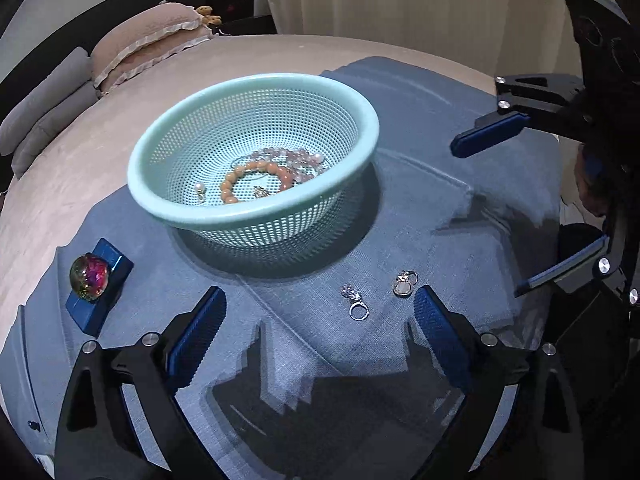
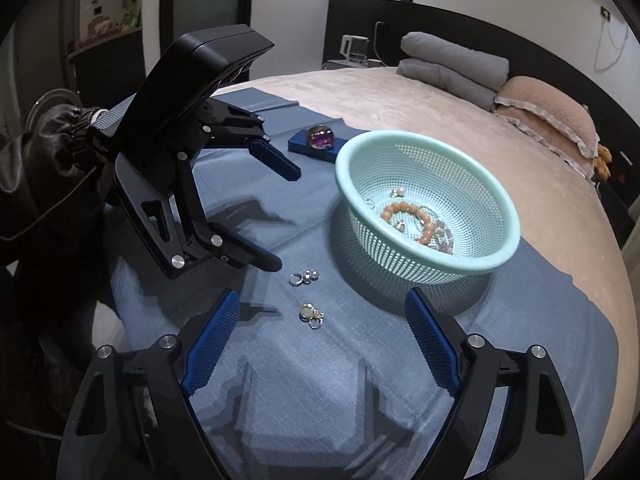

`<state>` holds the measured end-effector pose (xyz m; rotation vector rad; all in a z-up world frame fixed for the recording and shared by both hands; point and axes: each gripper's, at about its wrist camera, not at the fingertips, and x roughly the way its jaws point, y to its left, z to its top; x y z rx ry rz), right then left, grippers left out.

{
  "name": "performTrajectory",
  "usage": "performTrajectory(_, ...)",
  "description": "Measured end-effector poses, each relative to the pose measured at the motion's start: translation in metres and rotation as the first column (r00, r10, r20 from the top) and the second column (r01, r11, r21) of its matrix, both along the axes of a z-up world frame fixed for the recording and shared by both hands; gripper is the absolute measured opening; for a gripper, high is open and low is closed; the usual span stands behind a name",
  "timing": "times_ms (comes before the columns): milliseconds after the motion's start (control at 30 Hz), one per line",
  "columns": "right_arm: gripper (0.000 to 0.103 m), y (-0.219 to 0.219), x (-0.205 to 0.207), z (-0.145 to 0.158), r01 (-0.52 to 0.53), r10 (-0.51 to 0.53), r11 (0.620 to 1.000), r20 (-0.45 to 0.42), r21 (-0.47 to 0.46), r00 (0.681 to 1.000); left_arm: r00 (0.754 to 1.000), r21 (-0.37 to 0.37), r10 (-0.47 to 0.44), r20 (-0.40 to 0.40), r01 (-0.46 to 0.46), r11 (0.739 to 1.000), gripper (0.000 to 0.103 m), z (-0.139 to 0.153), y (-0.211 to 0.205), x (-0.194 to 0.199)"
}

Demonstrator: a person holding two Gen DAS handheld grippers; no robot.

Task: Organize jewelry
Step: 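Grasp a silver ring with the left gripper while the right grasps another ring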

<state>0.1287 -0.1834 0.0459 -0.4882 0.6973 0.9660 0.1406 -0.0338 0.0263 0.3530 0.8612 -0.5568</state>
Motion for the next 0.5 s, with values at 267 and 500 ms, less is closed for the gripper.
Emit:
performTrajectory(267, 0.057, 0.015, 0.030, -0.057, -0.034, 0.022, 0.995, -0.123, -0.098, 0.992, 0.998, 0.082, -0.061, -0.029, 0.064, 0.995, 0.070, -0.024, -0.016, 0.015)
performTrajectory(500, 0.010, 0.022, 0.022, -0.061, -0.074, 0.066, 0.995, -0.107, -0.072, 0.992, 0.989, 0.032, -0.110, -0.094, 0.114, 0.993, 0.029, -0.036, -0.017, 0.017)
